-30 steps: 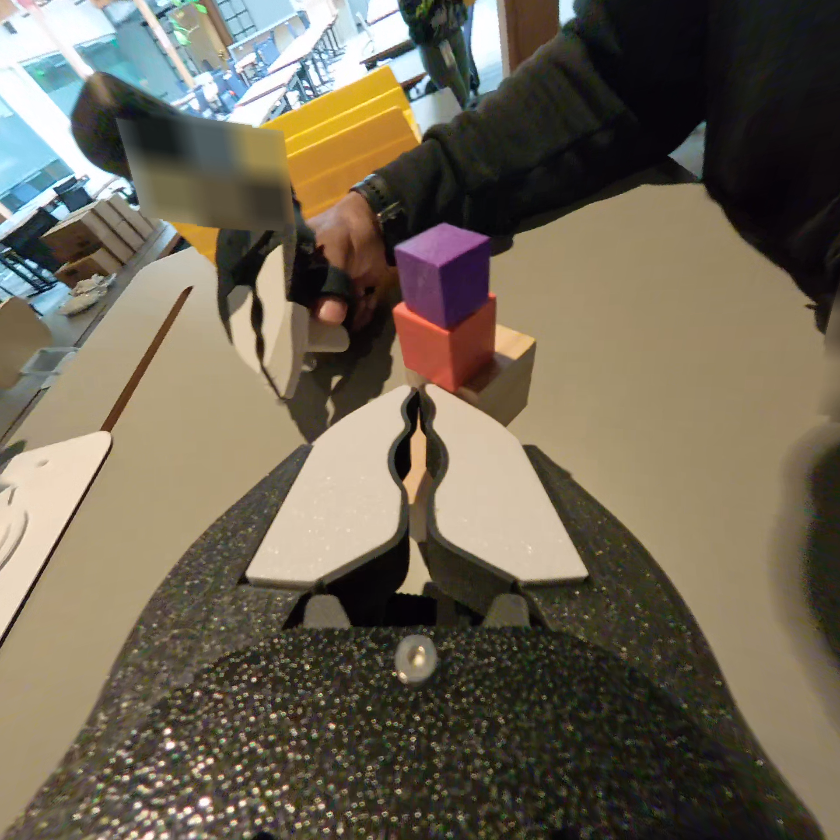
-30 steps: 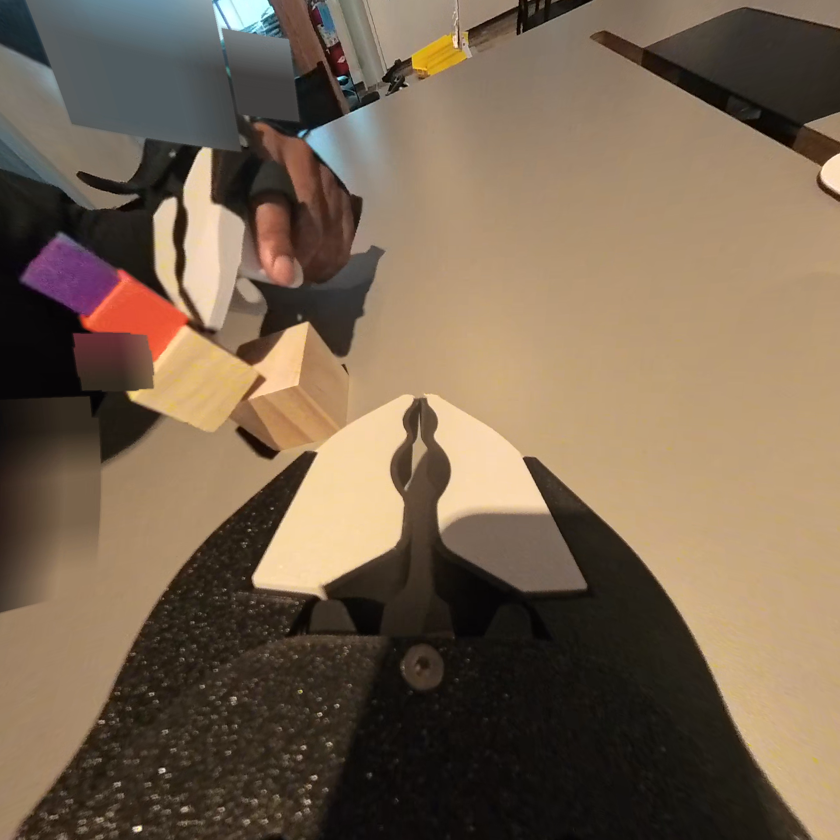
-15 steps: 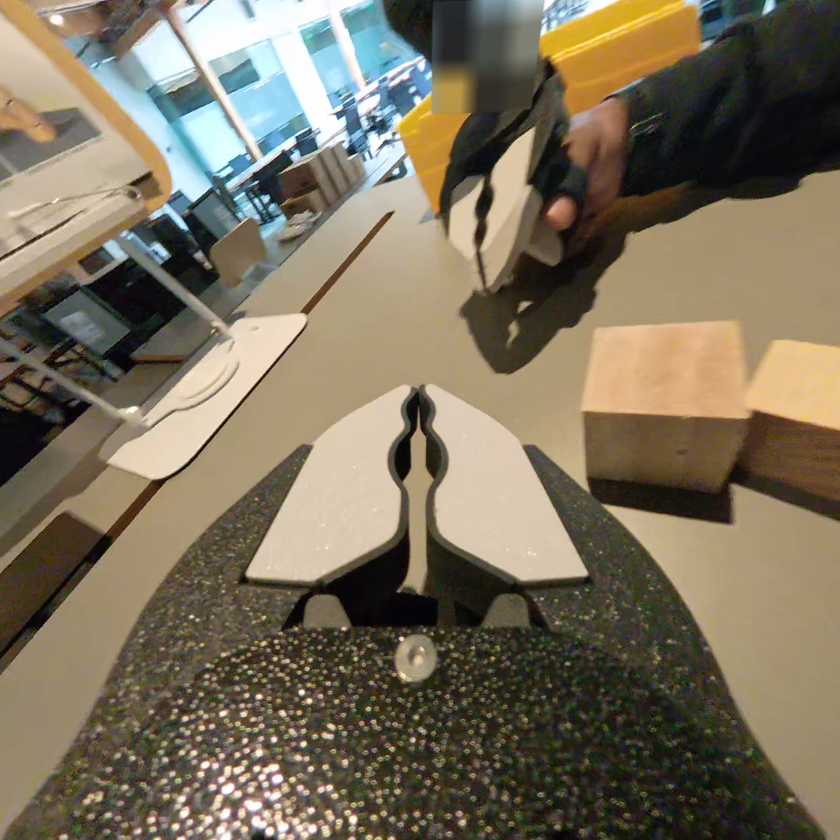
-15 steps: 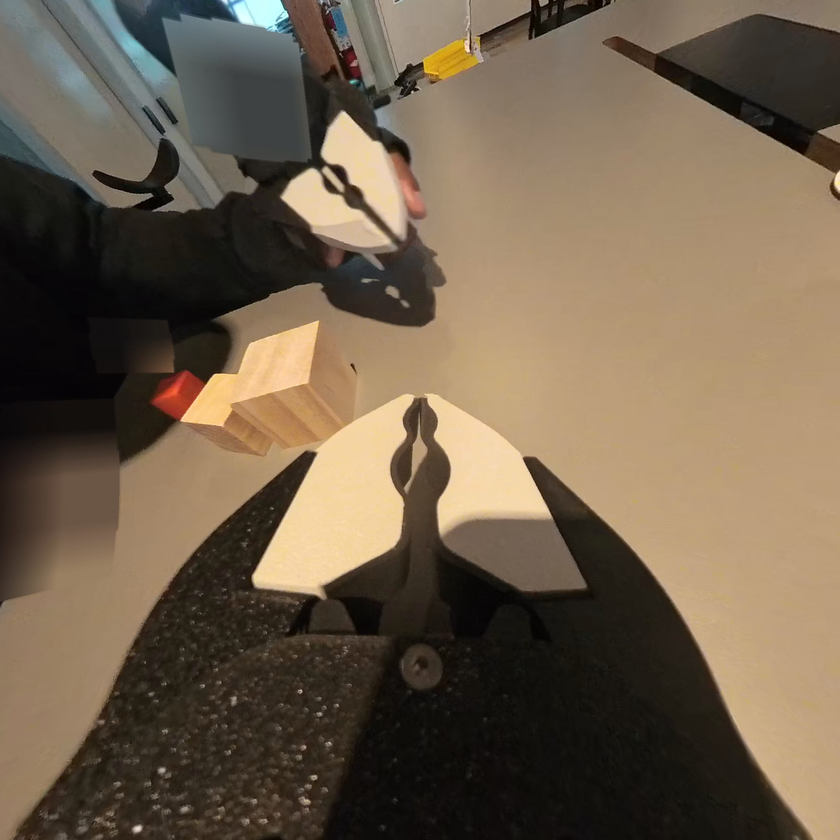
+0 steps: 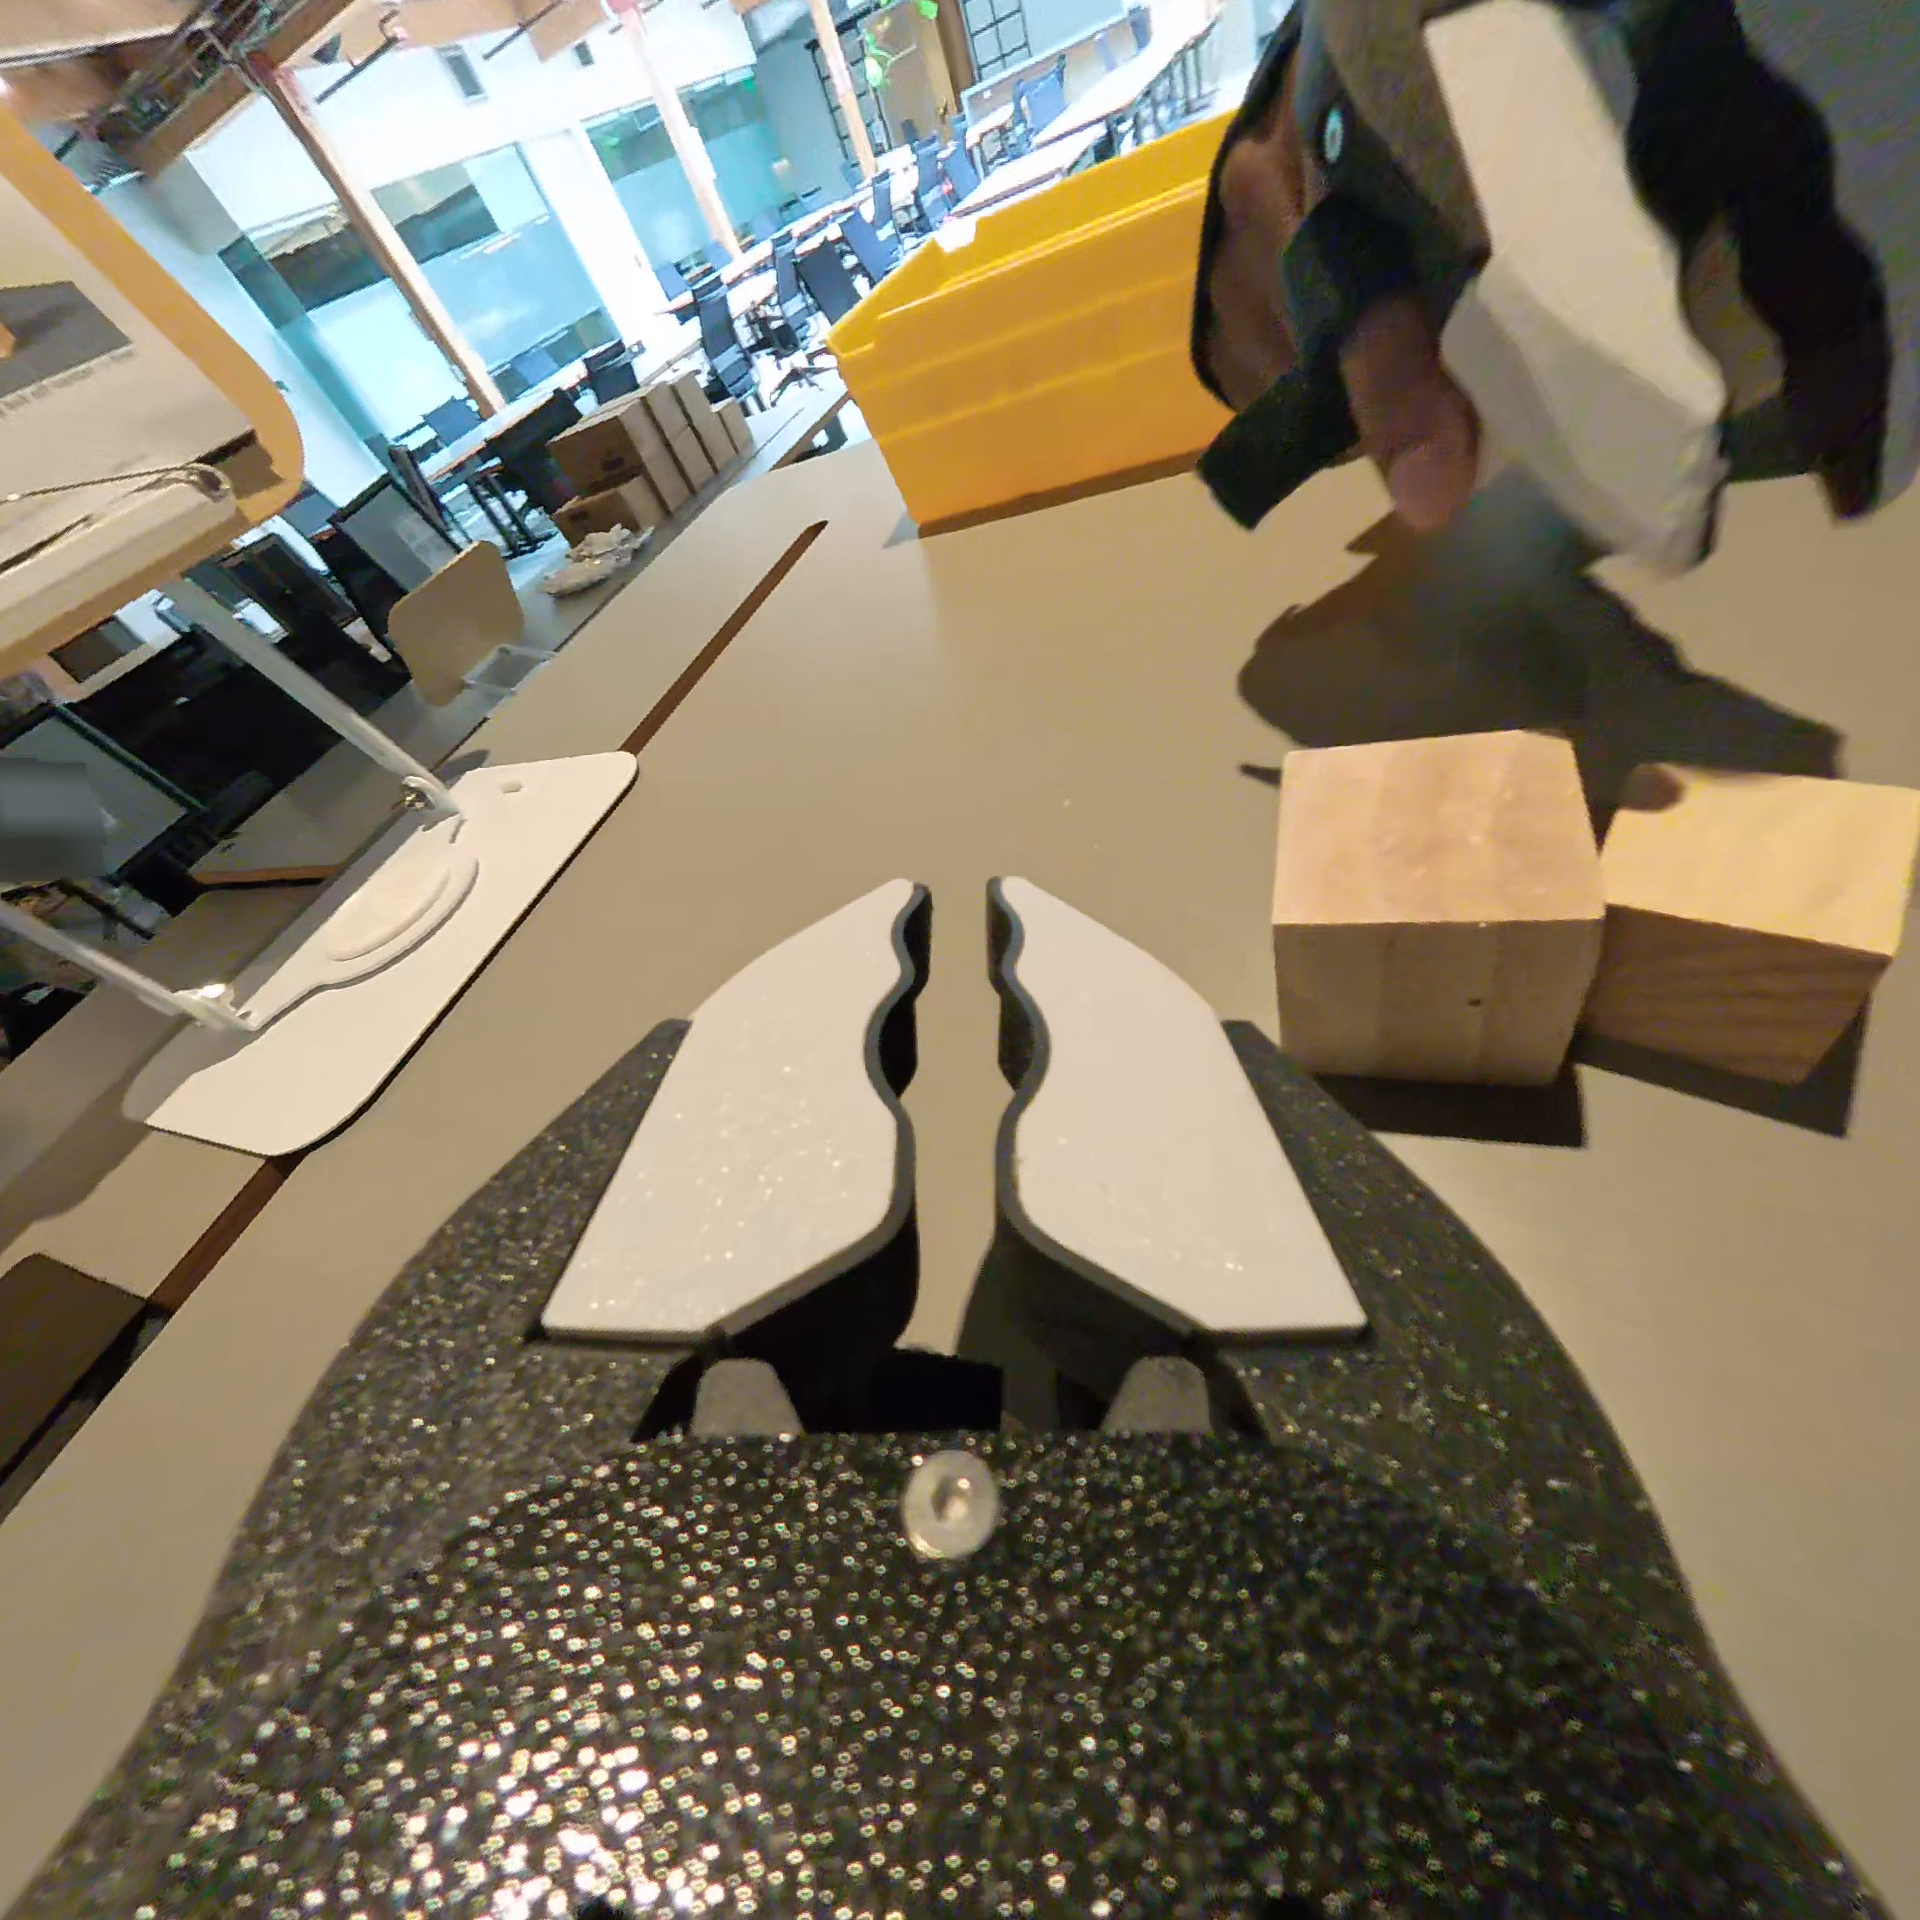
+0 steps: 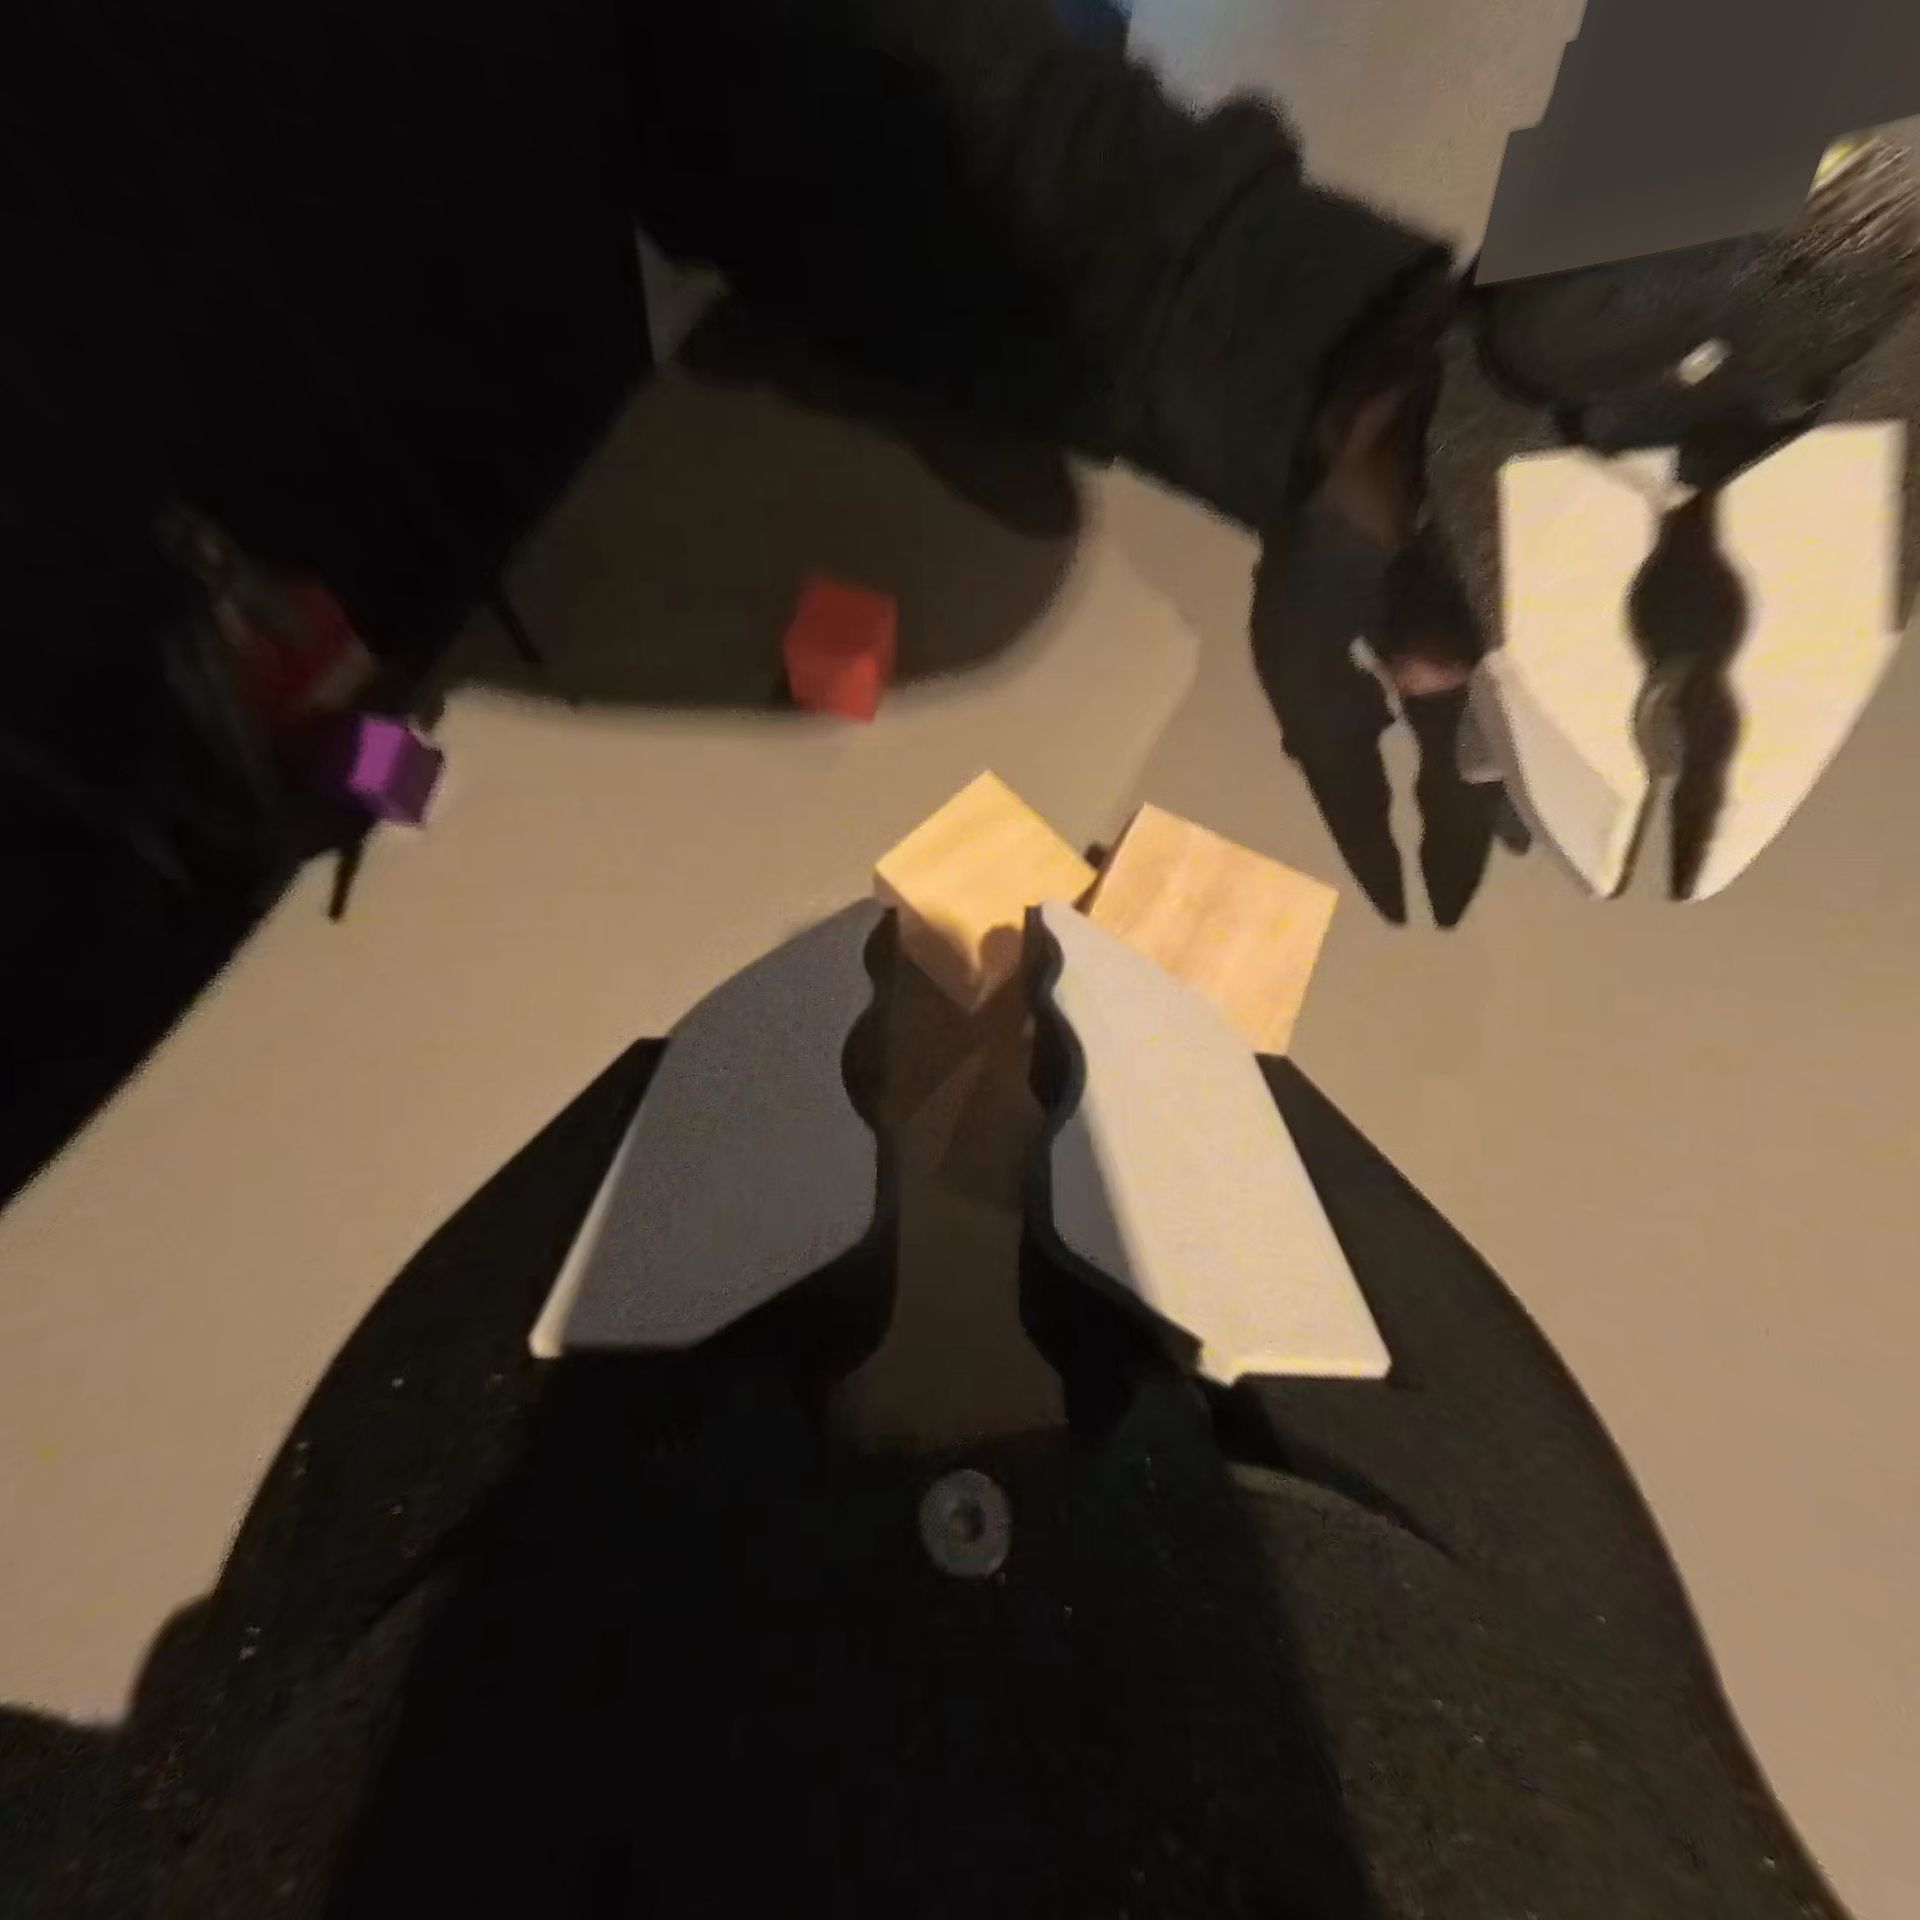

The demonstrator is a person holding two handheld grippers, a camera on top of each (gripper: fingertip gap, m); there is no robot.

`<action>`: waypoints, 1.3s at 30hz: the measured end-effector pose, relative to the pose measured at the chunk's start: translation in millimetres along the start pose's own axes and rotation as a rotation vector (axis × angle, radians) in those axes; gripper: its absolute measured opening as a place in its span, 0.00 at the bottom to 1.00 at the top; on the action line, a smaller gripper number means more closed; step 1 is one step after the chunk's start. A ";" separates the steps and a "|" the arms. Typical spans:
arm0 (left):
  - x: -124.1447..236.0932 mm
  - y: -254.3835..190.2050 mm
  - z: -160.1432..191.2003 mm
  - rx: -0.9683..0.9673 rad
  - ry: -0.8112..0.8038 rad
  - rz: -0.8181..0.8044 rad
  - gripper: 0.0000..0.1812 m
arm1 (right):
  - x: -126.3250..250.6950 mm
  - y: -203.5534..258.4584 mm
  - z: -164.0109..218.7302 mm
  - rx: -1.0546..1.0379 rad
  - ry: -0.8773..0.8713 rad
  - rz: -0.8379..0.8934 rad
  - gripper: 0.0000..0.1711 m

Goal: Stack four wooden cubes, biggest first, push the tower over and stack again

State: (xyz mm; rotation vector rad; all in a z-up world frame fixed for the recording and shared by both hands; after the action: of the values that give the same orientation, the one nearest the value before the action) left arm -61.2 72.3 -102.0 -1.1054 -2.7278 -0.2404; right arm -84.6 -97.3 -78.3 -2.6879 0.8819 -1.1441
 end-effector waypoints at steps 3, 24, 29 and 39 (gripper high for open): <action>5.0 -10.5 -2.2 0.043 -0.013 0.109 0.10 | -13.6 8.8 7.2 0.007 0.149 -0.049 0.19; 4.4 -106.0 0.5 0.014 0.404 0.509 0.28 | -26.8 10.9 42.0 -0.229 -0.026 -0.185 0.23; -3.3 -112.1 1.7 -0.045 0.457 0.465 0.26 | -26.1 9.5 56.0 -0.316 -0.079 -0.225 0.18; -12.6 -120.4 6.5 -0.144 0.607 0.349 0.24 | -28.5 9.5 56.0 -0.364 -0.097 -0.287 0.15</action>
State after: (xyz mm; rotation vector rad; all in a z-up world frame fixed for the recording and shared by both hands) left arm -137.5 -20.1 -120.7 -1.2661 -1.9804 -0.6104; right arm -66.5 -97.5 -139.3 -3.2223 0.7723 -0.9649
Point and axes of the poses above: each gripper's, where its closed fingertips meet, x back along the fingers, z out of its underside, y = z × x across the jaws, the point moved 5 cm from there along x, back along the fingers, and after that the axes turned 15 degrees about x, right-handed, at the moved point
